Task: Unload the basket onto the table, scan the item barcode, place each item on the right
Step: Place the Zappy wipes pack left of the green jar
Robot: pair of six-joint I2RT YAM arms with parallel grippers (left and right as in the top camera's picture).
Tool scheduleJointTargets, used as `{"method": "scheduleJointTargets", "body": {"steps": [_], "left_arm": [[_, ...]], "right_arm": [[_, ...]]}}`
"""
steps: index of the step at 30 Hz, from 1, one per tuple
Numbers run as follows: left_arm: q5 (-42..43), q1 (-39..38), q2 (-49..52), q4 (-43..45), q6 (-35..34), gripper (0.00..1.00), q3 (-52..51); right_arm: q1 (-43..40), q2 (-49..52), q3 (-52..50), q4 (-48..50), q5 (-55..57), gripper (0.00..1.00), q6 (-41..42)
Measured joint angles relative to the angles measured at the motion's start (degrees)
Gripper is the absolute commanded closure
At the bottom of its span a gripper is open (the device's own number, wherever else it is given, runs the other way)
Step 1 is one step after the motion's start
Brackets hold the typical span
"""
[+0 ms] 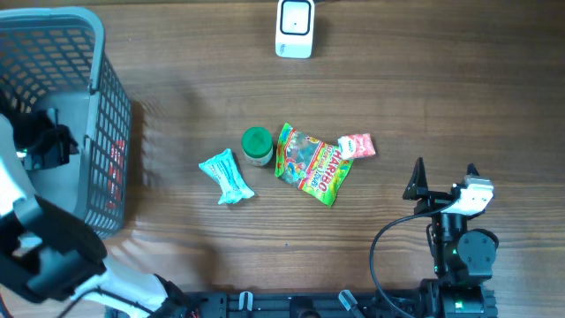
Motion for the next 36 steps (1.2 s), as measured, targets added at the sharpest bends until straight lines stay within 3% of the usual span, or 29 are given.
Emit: {"method": "scheduleJointTargets", "body": {"steps": [11, 23, 36], "left_arm": [[-0.6, 0.0, 7.7, -0.7, 15.2, 0.96, -0.1], [-0.6, 0.0, 10.8, 3.9, 21.4, 0.96, -9.9], [-0.6, 0.0, 10.8, 4.9, 24.2, 0.96, -10.2]], "right_arm": [[0.0, 0.0, 0.0, 0.0, 0.0, 0.01, 0.0], [0.0, 0.0, 0.0, 0.0, 0.0, 0.0, 0.0], [0.0, 0.0, 0.0, 0.0, 0.0, 0.0, 0.0]]}}
